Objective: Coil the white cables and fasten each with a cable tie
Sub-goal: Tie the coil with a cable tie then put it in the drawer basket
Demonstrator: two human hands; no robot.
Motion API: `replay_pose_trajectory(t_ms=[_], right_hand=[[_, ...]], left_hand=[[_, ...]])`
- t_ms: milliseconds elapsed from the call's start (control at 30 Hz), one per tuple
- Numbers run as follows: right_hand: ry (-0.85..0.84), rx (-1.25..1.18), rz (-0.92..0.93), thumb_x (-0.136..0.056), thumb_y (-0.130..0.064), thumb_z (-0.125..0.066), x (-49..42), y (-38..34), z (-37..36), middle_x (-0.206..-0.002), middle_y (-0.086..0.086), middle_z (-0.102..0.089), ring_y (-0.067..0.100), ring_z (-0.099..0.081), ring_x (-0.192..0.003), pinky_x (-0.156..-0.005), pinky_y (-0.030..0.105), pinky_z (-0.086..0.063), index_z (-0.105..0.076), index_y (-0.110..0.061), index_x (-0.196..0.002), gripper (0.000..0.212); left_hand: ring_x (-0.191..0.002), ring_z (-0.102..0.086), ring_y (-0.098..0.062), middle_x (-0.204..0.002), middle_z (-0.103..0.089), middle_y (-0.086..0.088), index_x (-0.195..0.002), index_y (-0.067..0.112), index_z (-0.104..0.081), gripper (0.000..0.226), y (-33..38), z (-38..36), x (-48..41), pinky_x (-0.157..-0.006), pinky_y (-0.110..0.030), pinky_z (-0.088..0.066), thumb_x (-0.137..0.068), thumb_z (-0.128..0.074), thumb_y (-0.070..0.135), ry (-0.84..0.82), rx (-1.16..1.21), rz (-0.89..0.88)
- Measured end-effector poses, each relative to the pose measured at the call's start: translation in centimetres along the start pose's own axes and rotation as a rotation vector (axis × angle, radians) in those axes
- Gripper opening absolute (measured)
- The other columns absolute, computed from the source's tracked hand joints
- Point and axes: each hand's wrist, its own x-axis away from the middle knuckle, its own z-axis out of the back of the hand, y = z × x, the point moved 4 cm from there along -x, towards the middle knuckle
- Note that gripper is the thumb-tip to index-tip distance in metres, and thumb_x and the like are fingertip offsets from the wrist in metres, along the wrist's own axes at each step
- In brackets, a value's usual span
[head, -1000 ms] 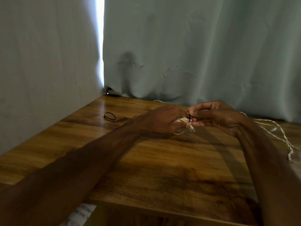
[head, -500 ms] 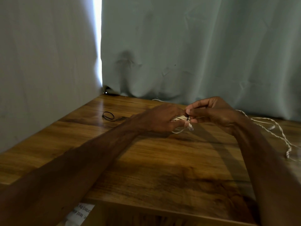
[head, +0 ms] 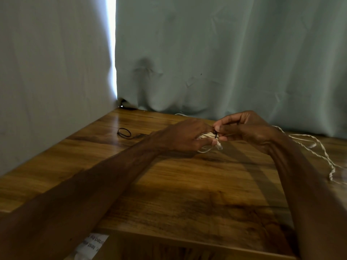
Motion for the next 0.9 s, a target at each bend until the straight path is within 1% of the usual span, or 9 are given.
replay_pose_trajectory(t_ms=[133,267,400,467,533,600,667,767,900], right_hand=[[-0.003,0.020,0.007,-0.067,-0.005,-0.080,0.1,-0.1,0.1,-0.098,0.021,-0.077,0.024,-0.076,-0.084,-0.072,0.027,-0.064,-0.076,0.002,-0.097,0.031],[-0.014,0.073,0.044,-0.072,-0.005,-0.079,0.0,-0.3,0.1,-0.096,0.021,-0.077,0.026,-0.076,-0.084,-0.076,0.031,-0.064,-0.075,0.001,-0.098,0.027],[-0.018,0.143,0.102,-0.082,0.001,-0.075,0.1,-0.6,-0.1,-0.094,0.019,-0.078,0.023,-0.076,-0.081,-0.071,0.026,-0.063,-0.075,0.004,-0.101,0.019],[-0.015,0.147,0.117,-0.084,0.000,-0.075,0.2,-0.7,-0.1,-0.095,0.018,-0.078,0.022,-0.076,-0.083,-0.072,0.026,-0.063,-0.074,0.005,-0.103,0.019],[-0.017,0.133,0.112,-0.084,-0.005,-0.075,0.3,-0.7,-0.1,-0.096,0.017,-0.078,0.021,-0.076,-0.085,-0.073,0.027,-0.063,-0.074,0.004,-0.104,0.022],[-0.019,0.113,0.093,-0.082,-0.011,-0.076,0.3,-0.6,-0.1,-0.096,0.017,-0.078,0.020,-0.075,-0.085,-0.074,0.028,-0.063,-0.075,0.002,-0.103,0.025],[-0.015,0.091,0.076,-0.079,-0.013,-0.078,0.2,-0.5,0.0,-0.095,0.018,-0.077,0.020,-0.075,-0.084,-0.075,0.029,-0.063,-0.076,0.001,-0.101,0.027],[-0.004,0.027,0.045,-0.072,-0.012,-0.079,0.1,-0.3,0.0,-0.095,0.019,-0.077,0.021,-0.075,-0.082,-0.073,0.028,-0.064,-0.076,0.000,-0.100,0.031],[-0.006,-0.058,0.002,-0.068,-0.008,-0.078,0.0,0.1,-0.1,-0.091,0.014,-0.078,0.019,-0.075,-0.081,-0.071,0.026,-0.063,-0.075,-0.003,-0.099,0.032]], left_hand=[[-0.061,-0.059,-0.011,-0.068,-0.058,0.012,-0.081,0.040,-0.056,0.019,0.2,0.1,0.0,-0.058,-0.031,-0.044,-0.099,-0.055,0.038,0.005,0.012,-0.012],[-0.059,-0.057,-0.005,-0.067,-0.058,0.014,-0.082,0.031,-0.060,0.019,-0.1,0.0,0.0,-0.057,-0.024,-0.040,-0.101,-0.058,0.035,0.008,0.013,-0.006],[-0.060,-0.059,-0.010,-0.070,-0.064,0.005,-0.085,0.018,-0.069,0.027,-0.6,-0.1,0.0,-0.057,-0.032,-0.045,-0.102,-0.058,0.035,0.009,0.018,0.015],[-0.060,-0.060,-0.011,-0.070,-0.065,0.005,-0.086,0.016,-0.070,0.029,-0.8,-0.2,0.0,-0.058,-0.035,-0.047,-0.102,-0.058,0.036,0.009,0.023,0.033],[-0.061,-0.061,-0.010,-0.071,-0.066,0.006,-0.086,0.017,-0.070,0.028,-0.9,-0.2,0.0,-0.058,-0.034,-0.048,-0.102,-0.057,0.037,0.008,0.034,0.033],[-0.060,-0.061,-0.010,-0.071,-0.066,0.007,-0.085,0.019,-0.069,0.028,-0.7,-0.2,0.0,-0.057,-0.033,-0.047,-0.102,-0.057,0.037,0.003,0.035,0.021],[-0.059,-0.060,-0.010,-0.070,-0.065,0.007,-0.086,0.016,-0.070,0.030,-0.6,-0.1,-0.1,-0.057,-0.034,-0.046,-0.101,-0.056,0.038,0.008,0.021,0.013],[-0.060,-0.060,-0.011,-0.070,-0.065,0.004,-0.087,0.014,-0.070,0.031,-0.7,-0.2,-0.1,-0.058,-0.037,-0.047,-0.101,-0.056,0.037,0.012,0.017,0.005],[-0.061,-0.060,-0.010,-0.071,-0.065,0.006,-0.087,0.016,-0.070,0.027,-0.6,-0.2,-0.1,-0.059,-0.037,-0.048,-0.101,-0.057,0.036,0.009,0.019,0.000]])
